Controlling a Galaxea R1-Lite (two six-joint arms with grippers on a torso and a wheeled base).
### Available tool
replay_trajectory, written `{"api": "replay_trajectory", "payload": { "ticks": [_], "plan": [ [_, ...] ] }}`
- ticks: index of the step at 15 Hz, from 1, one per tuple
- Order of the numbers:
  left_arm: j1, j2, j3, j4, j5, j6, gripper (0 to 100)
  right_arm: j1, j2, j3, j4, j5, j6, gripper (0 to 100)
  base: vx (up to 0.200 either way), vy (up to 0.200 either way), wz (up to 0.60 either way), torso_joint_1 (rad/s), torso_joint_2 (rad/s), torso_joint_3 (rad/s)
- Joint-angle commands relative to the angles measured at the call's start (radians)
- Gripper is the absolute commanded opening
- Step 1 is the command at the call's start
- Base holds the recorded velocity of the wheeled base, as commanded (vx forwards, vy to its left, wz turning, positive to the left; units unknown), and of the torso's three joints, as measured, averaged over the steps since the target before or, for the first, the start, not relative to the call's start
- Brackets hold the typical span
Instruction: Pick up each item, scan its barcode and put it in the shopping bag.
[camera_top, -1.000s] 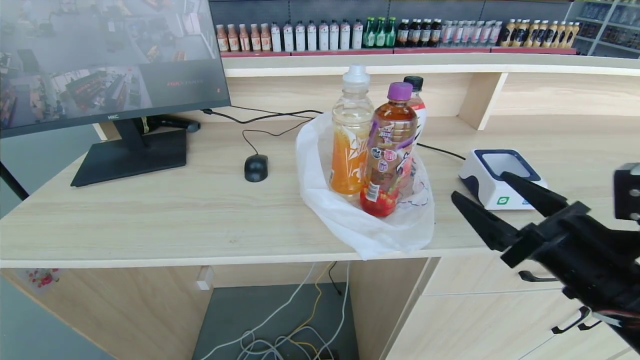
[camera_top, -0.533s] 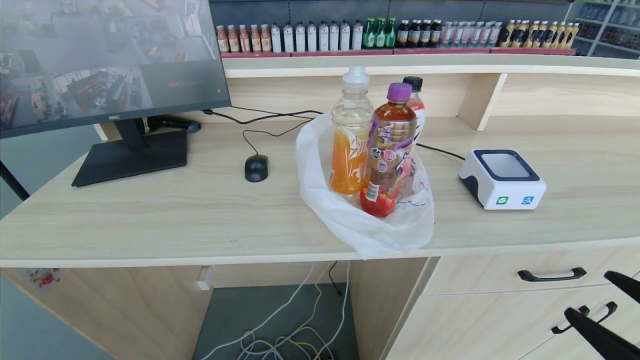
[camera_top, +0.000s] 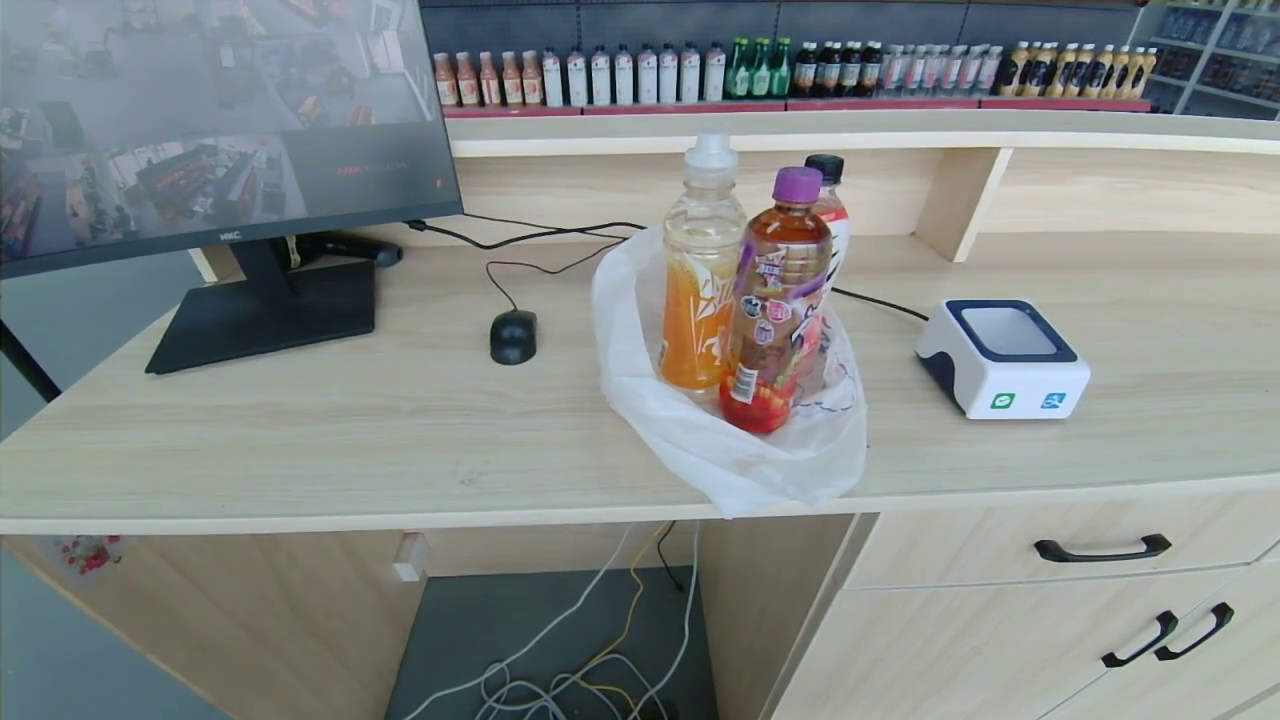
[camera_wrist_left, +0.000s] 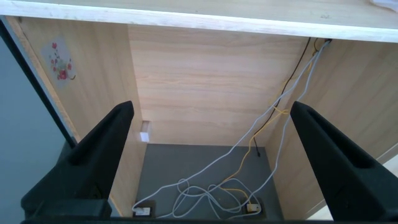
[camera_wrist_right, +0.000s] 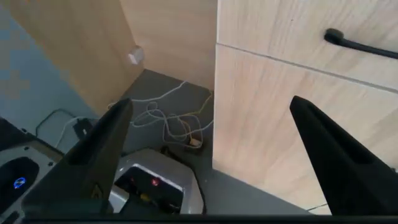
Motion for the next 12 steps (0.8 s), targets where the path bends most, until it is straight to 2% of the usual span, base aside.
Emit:
{"api": "replay_trajectory", "payload": {
  "ticks": [1,3,5,6,8,9,10,12],
  "plan": [
    [0.0,0.0,0.0,0.0,0.0,0.0,100,-0.004,-0.037,-0.004,0.0,-0.076,0.025,100,0.0,0.0,0.0,0.0,0.0,0.0],
    [0.0,0.0,0.0,0.0,0.0,0.0,100,-0.058,0.086,-0.004,-0.001,-0.101,0.033,100,0.0,0.0,0.0,0.0,0.0,0.0],
    [0.0,0.0,0.0,0.0,0.0,0.0,100,-0.219,0.212,-0.004,-0.001,-0.096,0.079,100,0.0,0.0,0.0,0.0,0.0,0.0],
    [0.0,0.0,0.0,0.0,0.0,0.0,100,-0.267,0.212,0.001,-0.004,-0.085,0.071,100,0.0,0.0,0.0,0.0,0.0,0.0],
    [0.0,0.0,0.0,0.0,0.0,0.0,100,-0.242,0.031,0.008,-0.015,-0.027,0.013,100,0.0,0.0,0.0,0.0,0.0,0.0],
    [0.0,0.0,0.0,0.0,-0.002,0.0,100,-0.239,0.035,0.051,-0.095,-0.009,-0.002,100,0.0,0.0,0.0,0.0,0.0,0.0],
    [0.0,0.0,0.0,0.0,0.0,0.0,100,-0.239,0.035,0.091,-0.239,-0.01,-0.013,100,0.0,0.0,0.0,0.0,0.0,0.0],
    [-0.002,0.0,0.0,0.0,0.0,0.001,100,-0.239,0.035,0.091,-0.175,-0.01,-0.011,100,0.0,0.0,0.0,0.0,0.0,0.0]
  ]
}}
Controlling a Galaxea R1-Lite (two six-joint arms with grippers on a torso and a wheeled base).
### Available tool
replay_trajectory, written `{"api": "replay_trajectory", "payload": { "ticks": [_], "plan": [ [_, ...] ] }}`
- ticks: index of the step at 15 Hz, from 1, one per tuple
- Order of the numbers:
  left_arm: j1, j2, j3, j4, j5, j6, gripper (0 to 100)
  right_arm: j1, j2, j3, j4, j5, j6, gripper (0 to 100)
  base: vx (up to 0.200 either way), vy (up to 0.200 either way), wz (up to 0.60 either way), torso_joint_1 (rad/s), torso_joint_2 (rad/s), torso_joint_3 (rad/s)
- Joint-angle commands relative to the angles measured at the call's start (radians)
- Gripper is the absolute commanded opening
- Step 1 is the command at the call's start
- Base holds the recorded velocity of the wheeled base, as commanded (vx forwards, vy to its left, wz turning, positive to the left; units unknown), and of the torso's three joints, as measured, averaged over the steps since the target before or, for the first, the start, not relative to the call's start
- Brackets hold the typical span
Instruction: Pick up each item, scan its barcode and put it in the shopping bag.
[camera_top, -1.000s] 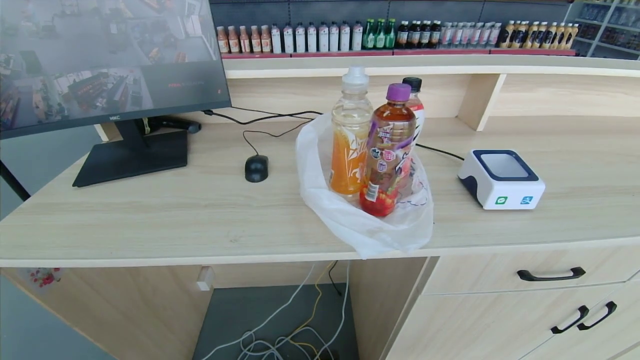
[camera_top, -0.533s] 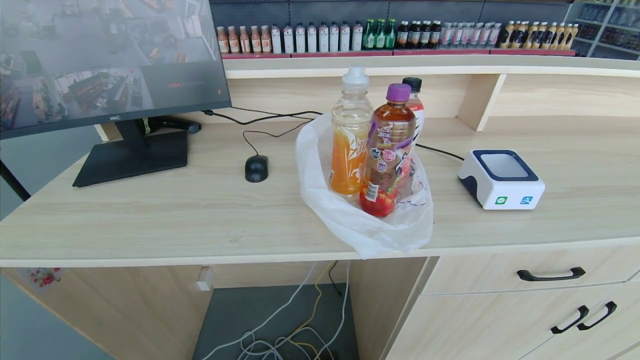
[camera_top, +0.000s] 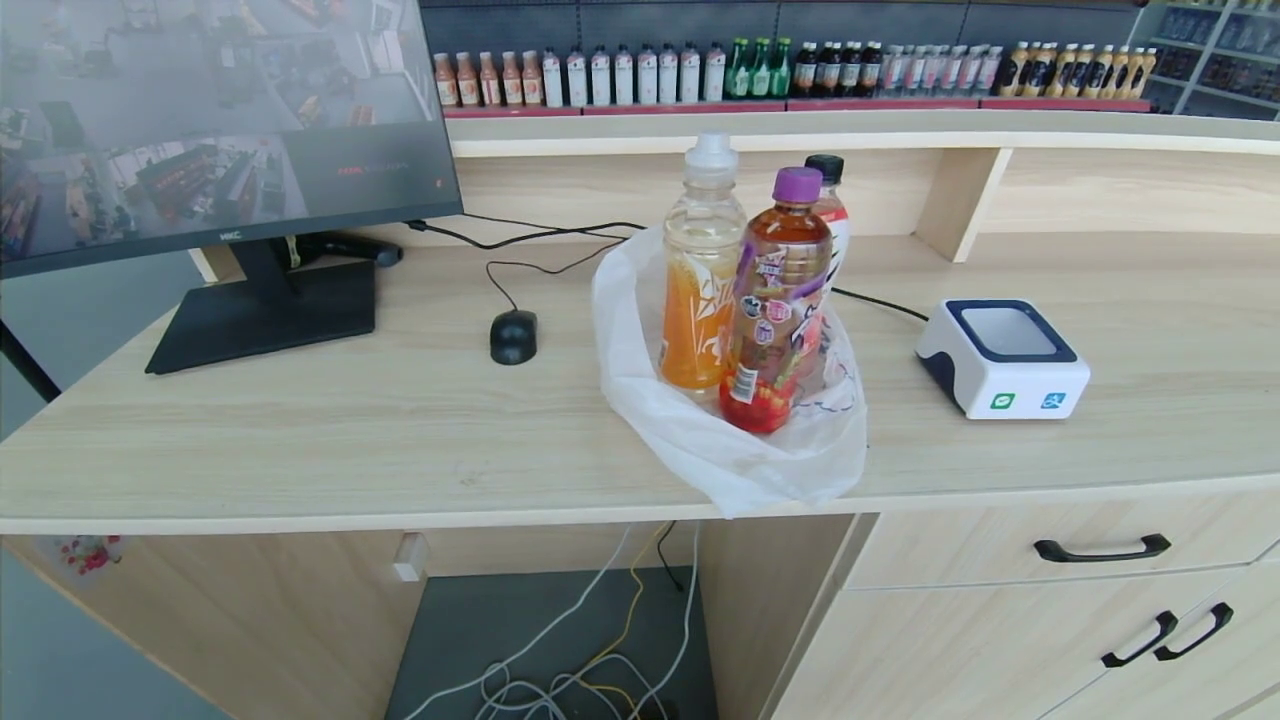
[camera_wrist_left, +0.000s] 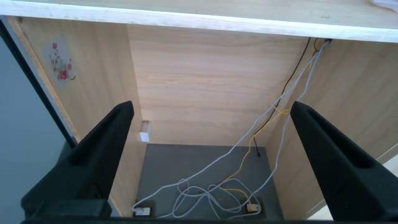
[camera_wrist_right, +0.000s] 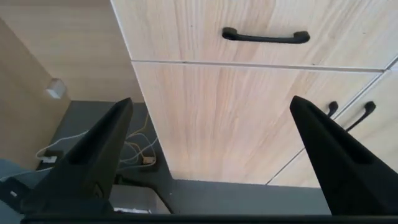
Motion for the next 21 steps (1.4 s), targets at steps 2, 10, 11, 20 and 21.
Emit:
{"api": "replay_trajectory", "payload": {
  "ticks": [2,10,11,20,21],
  "plan": [
    [0.0,0.0,0.0,0.0,-0.001,0.0,100,0.009,-0.015,0.026,0.05,0.004,0.001,100,-0.1,0.0,0.0,0.004,0.0,0.001],
    [0.0,0.0,0.0,0.0,0.0,0.002,100,0.009,-0.015,0.026,0.05,0.004,0.025,100,-0.075,0.0,0.0,0.005,0.0,0.0],
    [0.0,0.0,0.0,0.0,-0.001,0.0,100,0.009,-0.015,0.026,0.05,0.004,0.025,100,0.0,-0.2,0.0,0.012,0.0,-0.002],
    [0.0,0.0,0.0,0.0,0.0,-0.003,100,0.009,-0.015,0.026,0.05,0.004,0.024,100,0.0,-0.2,0.0,0.002,0.0,0.001],
    [0.0,0.0,0.0,0.0,0.0,-0.003,100,0.009,-0.015,0.026,0.05,0.004,0.025,100,0.0,-0.2,0.0,0.002,0.0,0.002]
  ]
}}
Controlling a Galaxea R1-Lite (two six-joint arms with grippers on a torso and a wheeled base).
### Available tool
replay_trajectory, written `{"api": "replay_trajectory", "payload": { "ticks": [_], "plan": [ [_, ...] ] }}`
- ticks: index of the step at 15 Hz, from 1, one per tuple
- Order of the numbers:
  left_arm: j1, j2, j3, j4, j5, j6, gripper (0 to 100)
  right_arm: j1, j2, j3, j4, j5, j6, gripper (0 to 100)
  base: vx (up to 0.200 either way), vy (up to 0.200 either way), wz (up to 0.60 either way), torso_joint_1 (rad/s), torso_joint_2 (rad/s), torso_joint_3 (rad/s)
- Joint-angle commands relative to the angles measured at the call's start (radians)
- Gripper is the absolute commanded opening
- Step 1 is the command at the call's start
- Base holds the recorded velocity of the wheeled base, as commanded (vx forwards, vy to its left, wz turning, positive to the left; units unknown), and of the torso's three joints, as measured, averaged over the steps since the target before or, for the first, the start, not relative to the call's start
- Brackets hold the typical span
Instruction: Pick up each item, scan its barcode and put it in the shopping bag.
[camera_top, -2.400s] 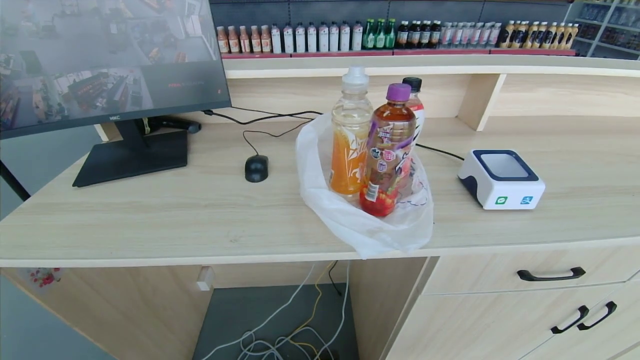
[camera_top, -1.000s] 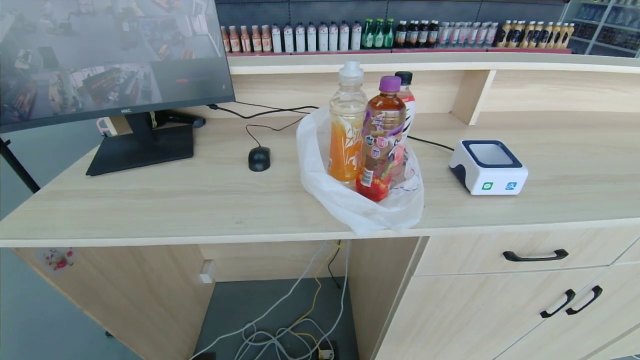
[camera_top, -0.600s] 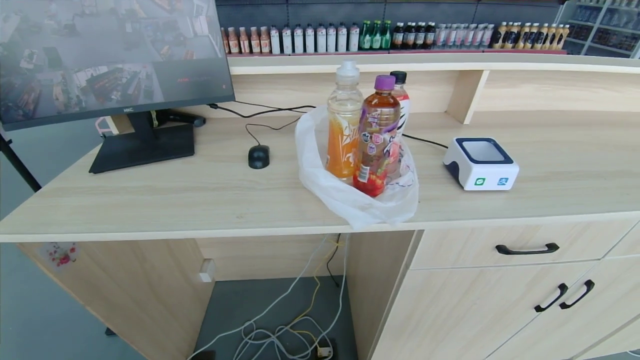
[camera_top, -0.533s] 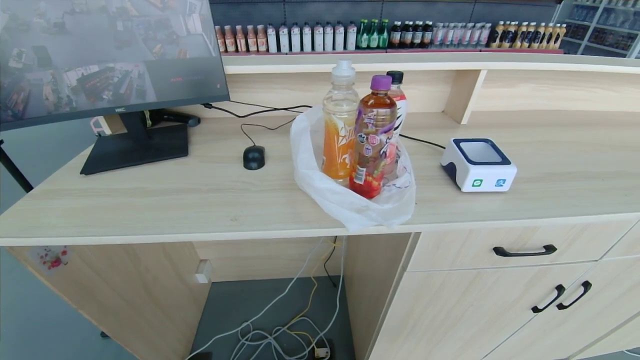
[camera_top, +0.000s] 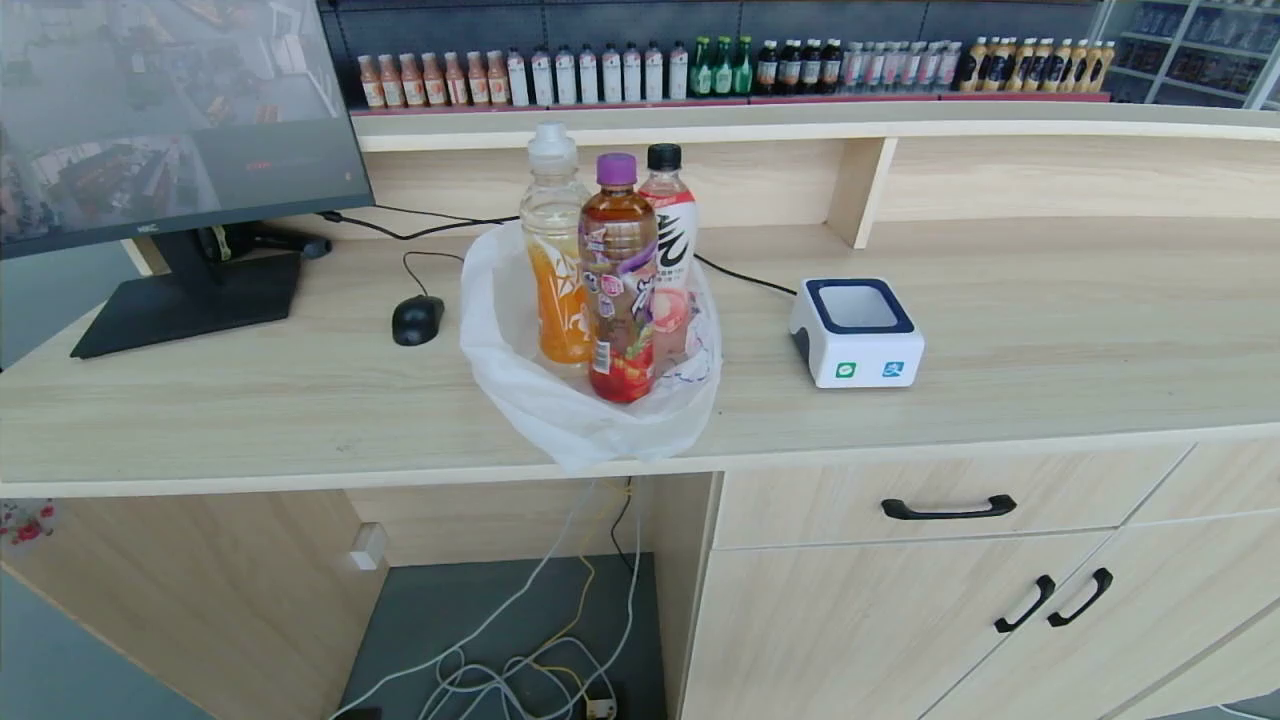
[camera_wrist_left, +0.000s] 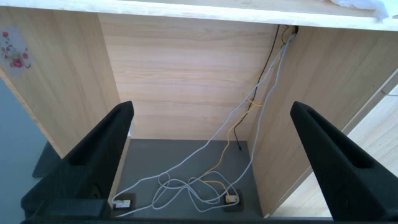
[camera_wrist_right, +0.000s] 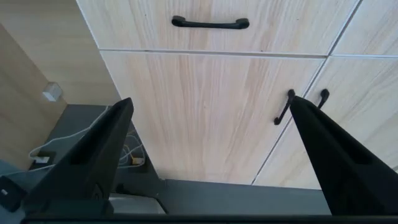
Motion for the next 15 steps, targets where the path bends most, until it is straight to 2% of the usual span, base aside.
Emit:
{"api": "replay_trajectory", "payload": {
  "ticks": [1,8,15],
  "plan": [
    [0.0,0.0,0.0,0.0,0.0,0.0,100,0.001,0.005,0.0,0.0,0.001,0.0,100,0.0,-0.2,0.0,0.002,0.0,-0.002],
    [0.0,0.0,0.0,0.0,0.0,0.0,100,0.001,0.006,0.0,-0.001,0.001,0.0,100,0.0,-0.2,0.0,0.002,0.0,0.003],
    [0.0,0.0,0.0,0.0,0.0,0.0,100,0.001,0.006,0.002,0.0,0.001,-0.001,100,0.0,0.0,0.0,0.0,0.0,0.0]
  ]
}}
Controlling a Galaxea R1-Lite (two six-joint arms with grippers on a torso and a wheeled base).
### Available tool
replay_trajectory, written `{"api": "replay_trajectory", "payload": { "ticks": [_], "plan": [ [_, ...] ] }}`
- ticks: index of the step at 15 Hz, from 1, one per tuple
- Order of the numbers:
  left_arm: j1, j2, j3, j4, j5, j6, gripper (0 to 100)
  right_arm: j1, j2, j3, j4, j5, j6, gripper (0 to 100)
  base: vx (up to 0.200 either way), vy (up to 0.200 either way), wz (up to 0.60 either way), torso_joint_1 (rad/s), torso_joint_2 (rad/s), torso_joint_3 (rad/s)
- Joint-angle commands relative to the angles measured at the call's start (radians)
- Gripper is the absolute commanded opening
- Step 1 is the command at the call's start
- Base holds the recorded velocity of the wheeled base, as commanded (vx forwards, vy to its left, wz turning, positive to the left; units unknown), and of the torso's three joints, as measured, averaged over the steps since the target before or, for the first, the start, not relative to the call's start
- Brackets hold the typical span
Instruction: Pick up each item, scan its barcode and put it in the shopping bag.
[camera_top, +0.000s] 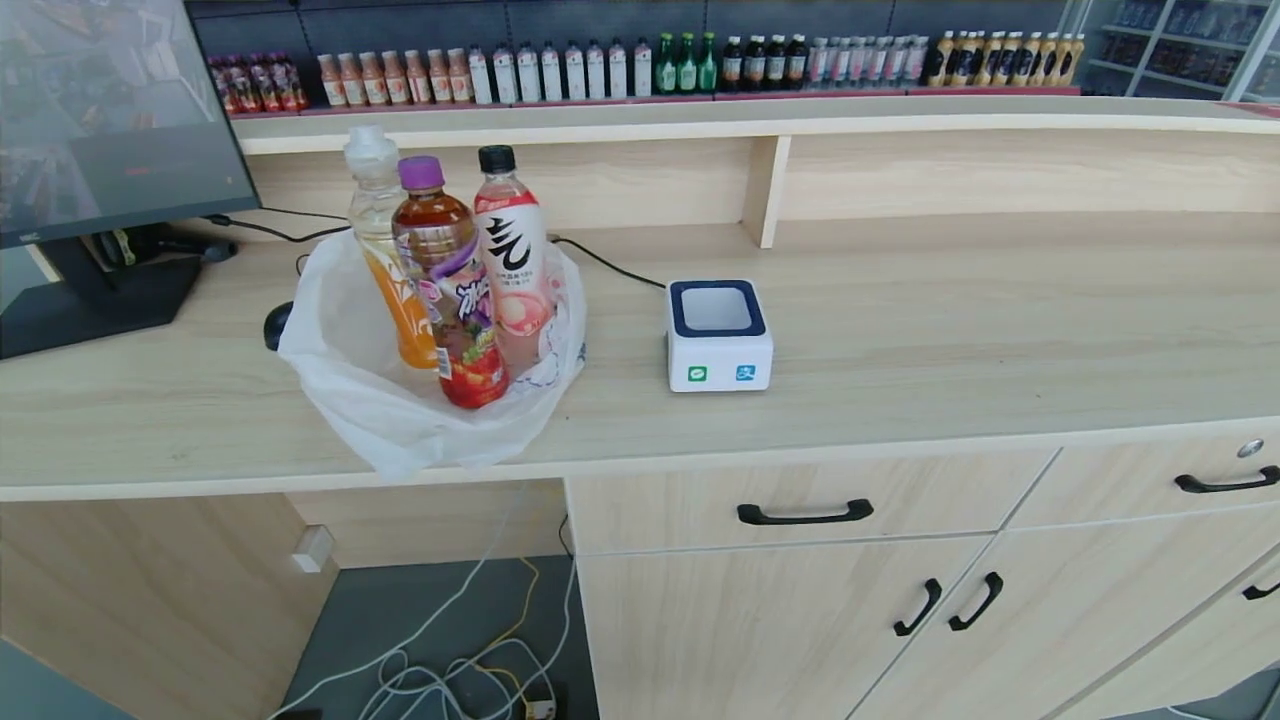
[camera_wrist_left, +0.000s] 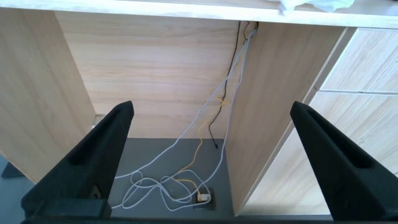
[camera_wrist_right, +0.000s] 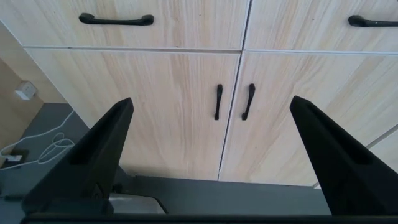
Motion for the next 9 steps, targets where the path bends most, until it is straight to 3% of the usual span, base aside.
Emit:
{"api": "replay_trajectory", "payload": {
  "ticks": [1,9],
  "plan": [
    [-0.001,0.0,0.0,0.0,0.0,0.0,100,0.0,0.004,0.0,-0.002,0.0,-0.001,100,0.0,0.0,0.0,0.0,0.0,0.0],
    [-0.001,0.0,0.0,0.0,0.0,0.0,100,0.0,0.004,0.0,0.0,0.0,-0.001,100,0.0,0.0,0.0,0.0,0.0,0.0]
  ]
}}
